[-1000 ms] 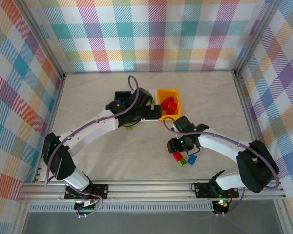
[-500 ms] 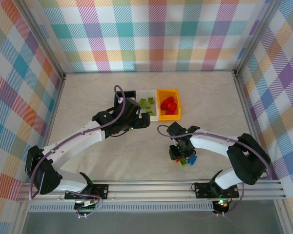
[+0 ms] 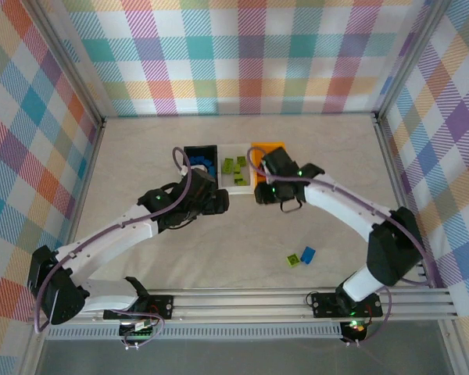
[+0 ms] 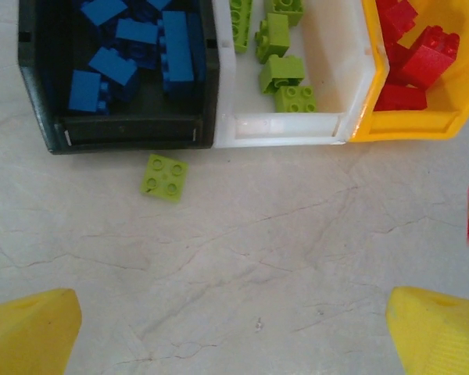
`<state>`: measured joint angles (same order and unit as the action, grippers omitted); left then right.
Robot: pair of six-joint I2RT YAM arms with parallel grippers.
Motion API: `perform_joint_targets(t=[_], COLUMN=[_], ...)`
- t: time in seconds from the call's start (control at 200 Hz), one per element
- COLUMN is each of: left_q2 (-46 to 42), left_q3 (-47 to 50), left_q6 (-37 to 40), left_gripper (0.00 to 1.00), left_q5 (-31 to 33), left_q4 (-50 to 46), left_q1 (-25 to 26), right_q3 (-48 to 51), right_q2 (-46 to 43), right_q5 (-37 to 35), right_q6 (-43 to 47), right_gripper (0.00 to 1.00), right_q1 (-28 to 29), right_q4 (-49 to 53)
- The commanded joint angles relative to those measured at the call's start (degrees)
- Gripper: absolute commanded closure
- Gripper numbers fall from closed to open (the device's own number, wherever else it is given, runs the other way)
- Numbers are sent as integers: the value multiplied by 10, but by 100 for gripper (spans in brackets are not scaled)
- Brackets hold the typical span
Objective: Sort the legos into containers by color
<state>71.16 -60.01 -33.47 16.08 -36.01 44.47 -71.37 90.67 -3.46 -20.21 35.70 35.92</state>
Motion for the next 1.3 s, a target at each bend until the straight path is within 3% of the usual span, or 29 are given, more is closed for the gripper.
perform_joint_targets(t=[0.0, 0.3, 0.49, 0.6, 0.885, 1.075, 1.295], left_q2=[-23, -51, -62, -66, -77, -73, -96], left_q3=[9, 25, 31, 34, 67, 89, 107], left_q6=[-8, -13, -11, -10, -12, -15, -15], left_gripper=[0, 0, 0, 0, 0, 0, 0], left_q5=[16, 12, 9, 5, -18, -41, -52], left_q4=[-13, -18, -14, -10, 16, 34, 41], left_q1=[-4, -4, -6, -5, -6, -7, -8], right_q3=[-56, -190, -189, -156, 60, 179, 250], right_q2=[70, 196, 190, 147, 0, -26, -78], right_q5=[-3, -12, 0, -2, 32, 77, 68], right_q6=[29, 28, 31, 10, -90, -165, -218], right_gripper=[71, 70, 47, 44, 40, 41, 41], right_q1=[-35, -85, -89, -89, -93, -110, -119], right_q4=[-14, -2, -8, 3, 91, 153, 181])
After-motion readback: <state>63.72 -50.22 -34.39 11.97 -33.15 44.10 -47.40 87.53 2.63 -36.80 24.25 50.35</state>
